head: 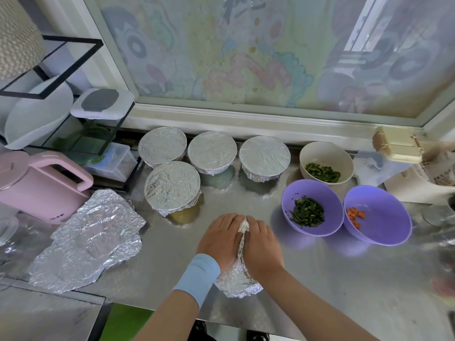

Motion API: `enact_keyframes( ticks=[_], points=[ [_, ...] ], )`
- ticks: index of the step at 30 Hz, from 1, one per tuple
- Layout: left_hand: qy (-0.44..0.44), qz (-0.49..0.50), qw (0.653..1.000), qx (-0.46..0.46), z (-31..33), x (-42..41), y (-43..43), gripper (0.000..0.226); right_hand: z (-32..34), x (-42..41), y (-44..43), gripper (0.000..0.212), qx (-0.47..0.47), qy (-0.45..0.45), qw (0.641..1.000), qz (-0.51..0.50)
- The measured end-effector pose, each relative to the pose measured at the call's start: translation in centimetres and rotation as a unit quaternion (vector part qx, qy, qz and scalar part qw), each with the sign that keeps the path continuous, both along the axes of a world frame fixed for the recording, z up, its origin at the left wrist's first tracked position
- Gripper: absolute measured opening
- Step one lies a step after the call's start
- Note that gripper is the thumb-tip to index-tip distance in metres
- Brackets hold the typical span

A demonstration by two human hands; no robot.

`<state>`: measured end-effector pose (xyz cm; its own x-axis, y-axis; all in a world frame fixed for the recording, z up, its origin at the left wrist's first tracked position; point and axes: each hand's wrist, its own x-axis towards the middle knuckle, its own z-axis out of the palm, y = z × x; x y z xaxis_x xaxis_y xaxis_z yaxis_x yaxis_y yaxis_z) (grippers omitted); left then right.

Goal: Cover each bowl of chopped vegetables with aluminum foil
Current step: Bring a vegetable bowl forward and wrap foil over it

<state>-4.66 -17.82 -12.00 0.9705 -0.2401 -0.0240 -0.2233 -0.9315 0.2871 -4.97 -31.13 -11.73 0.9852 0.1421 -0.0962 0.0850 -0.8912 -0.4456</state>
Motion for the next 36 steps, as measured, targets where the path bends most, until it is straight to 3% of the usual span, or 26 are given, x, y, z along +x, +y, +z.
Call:
enact_keyframes(
  ticks=[4, 9, 11, 15, 20, 23, 28, 31, 34, 36],
  points=[
    [-0.004, 0.030, 1.000, 0.002, -0.1, -0.4, -0.3, 0.042, 0.1, 0.6, -0.5, 0.042, 0.023, 0.025, 0.999, 0.011],
    [0.017, 0.085, 0.996, -0.003, 0.6, -1.2, -0.8, 0.043, 0.5, 1.1, -1.2, 0.045, 0.005, 0.008, 0.997, 0.077],
    [0.019, 0.077, 0.997, 0.014, 0.6, -1.3, -0.4, 0.047, 0.5, 0.3, -1.4, 0.048, -0.016, -0.027, 0.998, 0.051],
    [0.009, 0.011, 1.000, 0.003, 0.0, -1.4, 0.6, 0.054, -0.1, -2.0, -1.1, 0.049, 0.040, -0.020, 0.998, -0.048],
    [0.015, 0.035, 0.999, -0.006, -0.1, -1.8, 0.3, 0.050, -0.3, -1.5, -1.3, 0.041, 0.083, 0.021, 0.995, -0.057],
    [0.024, 0.073, 0.997, 0.000, 0.1, -2.2, 0.0, 0.050, -0.1, -0.9, -1.6, 0.041, 0.086, 0.022, 0.996, -0.031],
    [0.042, 0.158, 0.986, 0.011, 0.4, -3.9, -1.4, 0.054, 0.1, 0.8, -2.5, 0.051, 0.034, -0.011, 0.995, 0.094],
    [0.023, 0.097, 0.994, 0.040, 0.2, -4.5, -1.4, 0.064, -0.1, -0.5, -2.8, 0.049, 0.026, -0.055, 0.997, 0.045],
    [0.018, 0.002, 0.998, 0.064, 0.2, -4.9, -1.2, 0.070, -0.2, -3.0, -2.7, 0.047, 0.111, -0.013, 0.994, -0.010],
    [0.034, 0.003, 0.996, 0.077, 0.2, -4.9, -1.3, 0.074, -0.2, -3.3, -2.7, 0.045, 0.162, 0.019, 0.986, -0.022]
  ],
)
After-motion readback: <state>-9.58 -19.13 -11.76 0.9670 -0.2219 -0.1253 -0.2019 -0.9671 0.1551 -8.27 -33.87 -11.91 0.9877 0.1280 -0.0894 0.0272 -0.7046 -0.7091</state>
